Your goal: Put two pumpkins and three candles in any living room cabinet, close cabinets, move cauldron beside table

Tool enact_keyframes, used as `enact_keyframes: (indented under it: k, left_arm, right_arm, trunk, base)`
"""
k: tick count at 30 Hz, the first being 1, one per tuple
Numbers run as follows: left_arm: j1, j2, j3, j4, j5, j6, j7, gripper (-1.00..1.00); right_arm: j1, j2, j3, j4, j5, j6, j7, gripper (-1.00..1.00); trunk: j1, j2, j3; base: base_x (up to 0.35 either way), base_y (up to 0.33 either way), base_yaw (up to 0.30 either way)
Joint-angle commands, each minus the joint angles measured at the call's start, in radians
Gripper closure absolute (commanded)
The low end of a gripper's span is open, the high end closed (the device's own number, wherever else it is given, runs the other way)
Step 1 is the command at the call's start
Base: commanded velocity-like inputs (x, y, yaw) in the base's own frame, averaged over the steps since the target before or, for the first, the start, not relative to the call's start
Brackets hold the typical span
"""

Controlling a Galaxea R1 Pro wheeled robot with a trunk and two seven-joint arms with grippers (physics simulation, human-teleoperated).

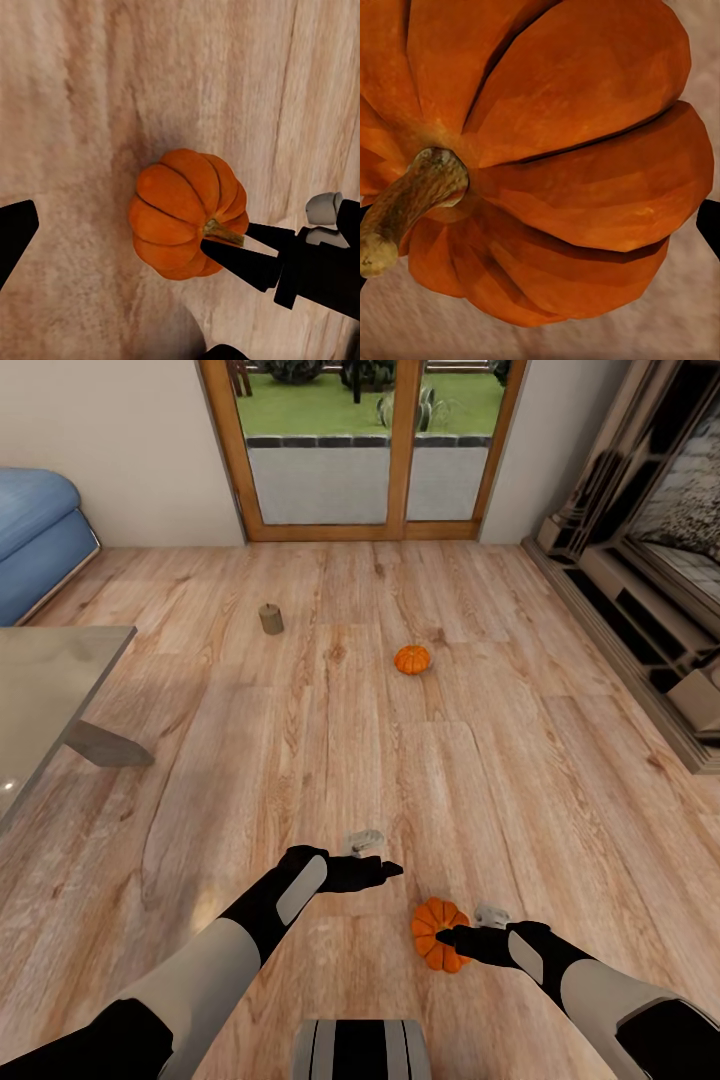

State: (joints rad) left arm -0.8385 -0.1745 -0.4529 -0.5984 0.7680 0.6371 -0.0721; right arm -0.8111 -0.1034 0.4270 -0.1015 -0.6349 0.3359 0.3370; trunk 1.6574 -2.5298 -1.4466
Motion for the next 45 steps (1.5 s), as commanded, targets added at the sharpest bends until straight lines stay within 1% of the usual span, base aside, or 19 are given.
enact_keyframes:
  k: [1, 22, 45]
  left_arm:
    - [-0.001, 0.0, -0.001, 0.0, -0.003, 0.003, -0.003, -1.0]
    - [-0.001, 0.0, -0.001, 0.0, -0.003, 0.003, -0.003, -1.0]
    - [-0.001, 0.0, 0.001, 0.0, -0.005, 0.003, 0.005, -1.0]
  right_arm:
    - [0.0, -0.001, -0.004, -0.001, 0.007, 0.0, -0.017, 1.0]
    - [0.0, -0.001, -0.003, -0.001, 0.007, 0.0, -0.018, 1.0]
    - [0.001, -0.002, -0.005, -0.002, 0.003, -0.003, -0.016, 1.0]
  trunk:
    - [0.0, 0.0, -0.001]
    - [0.0, 0.0, -0.001]
    - [-0.01, 0.005, 0.088]
  base:
    - [0.0, 0.0, 0.0]
    - [0.0, 0.0, 0.0]
    - [0.0, 0.0, 0.0]
